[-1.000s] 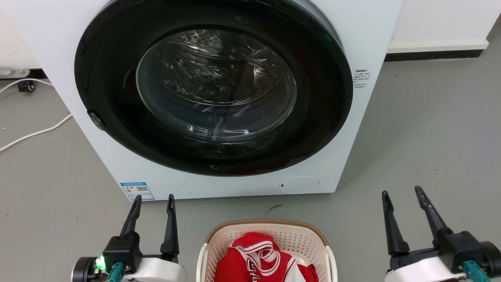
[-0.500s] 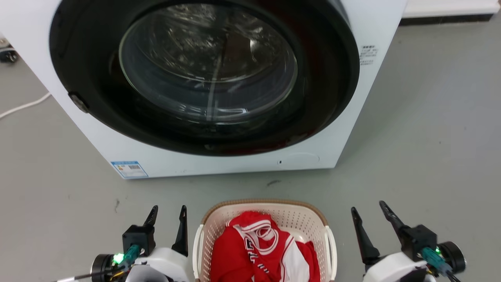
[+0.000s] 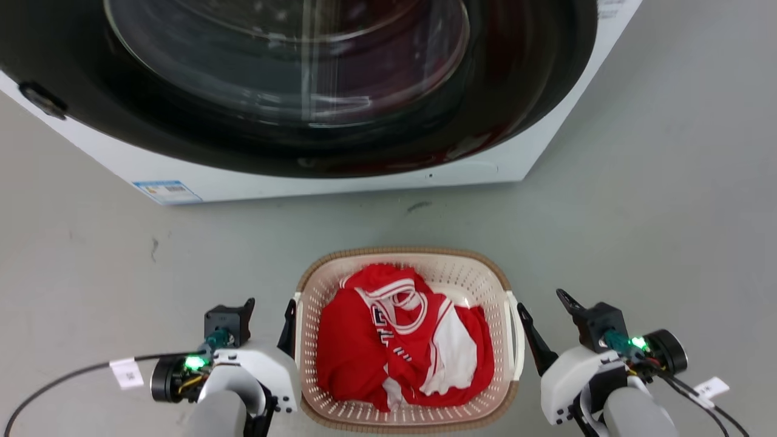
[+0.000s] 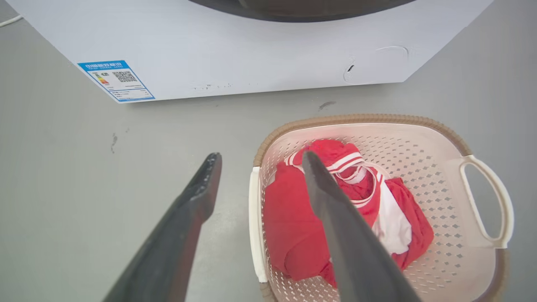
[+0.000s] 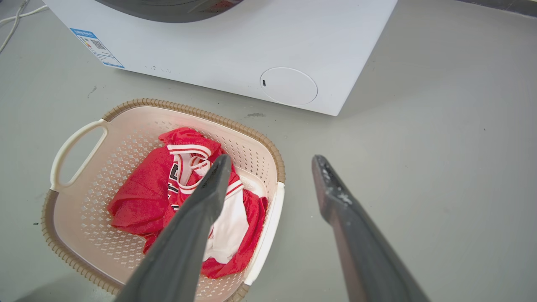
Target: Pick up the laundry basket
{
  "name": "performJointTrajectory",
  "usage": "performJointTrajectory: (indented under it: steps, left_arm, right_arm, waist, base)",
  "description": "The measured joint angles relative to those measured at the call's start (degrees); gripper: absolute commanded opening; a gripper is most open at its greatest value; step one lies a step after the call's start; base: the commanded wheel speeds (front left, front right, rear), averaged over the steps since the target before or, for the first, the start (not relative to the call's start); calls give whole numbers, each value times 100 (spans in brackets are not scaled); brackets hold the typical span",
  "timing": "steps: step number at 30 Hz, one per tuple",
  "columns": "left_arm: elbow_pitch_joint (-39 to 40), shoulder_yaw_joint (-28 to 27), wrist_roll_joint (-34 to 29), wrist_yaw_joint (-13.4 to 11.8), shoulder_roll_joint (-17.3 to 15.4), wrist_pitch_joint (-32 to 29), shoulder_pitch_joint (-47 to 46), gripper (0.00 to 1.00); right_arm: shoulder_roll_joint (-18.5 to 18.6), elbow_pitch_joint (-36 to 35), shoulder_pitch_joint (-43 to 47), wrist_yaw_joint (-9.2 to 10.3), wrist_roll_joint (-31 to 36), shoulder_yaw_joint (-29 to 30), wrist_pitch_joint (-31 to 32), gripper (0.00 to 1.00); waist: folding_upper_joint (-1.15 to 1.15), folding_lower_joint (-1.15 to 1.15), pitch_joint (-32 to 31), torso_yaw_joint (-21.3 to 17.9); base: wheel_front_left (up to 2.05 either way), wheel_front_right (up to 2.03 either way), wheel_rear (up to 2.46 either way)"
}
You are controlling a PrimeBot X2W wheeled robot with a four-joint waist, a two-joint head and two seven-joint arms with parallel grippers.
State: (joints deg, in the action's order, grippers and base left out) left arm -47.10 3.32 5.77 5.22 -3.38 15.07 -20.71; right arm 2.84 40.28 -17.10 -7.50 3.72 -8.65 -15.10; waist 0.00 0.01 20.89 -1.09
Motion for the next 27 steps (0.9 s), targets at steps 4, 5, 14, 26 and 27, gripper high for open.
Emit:
performJointTrajectory:
  steps: [4,5,14,26,27]
  left_arm:
    - [-525,33,-9,43,-51,0,-436,100]
    - [-651,46,-9,58,-58,0,-534,100]
    - [-1663,163,26,135,-124,0,-1393,100]
    - [-2470,369,69,183,-124,-12,-2152,100]
    - [-2492,387,71,183,-119,-20,-2189,100]
  right_arm:
    - [0,480,-418,-1,11,-46,1,100]
    - [-1,594,-530,0,53,-55,1,100]
    - [0,1625,-1305,0,79,-131,1,100]
    - [-1,2453,-2067,-1,-23,-325,1,100]
    - [0,2537,-2116,0,-23,-339,1,100]
  waist:
    - [0,0,357,-18]
    - [0,0,446,-21]
    - [0,0,1209,-36]
    - [0,0,2117,-20]
    - [0,0,2175,-14]
  base:
    - [0,0,0]
    - [0,0,0]
    - [0,0,0]
    - [0,0,0]
    - [0,0,0]
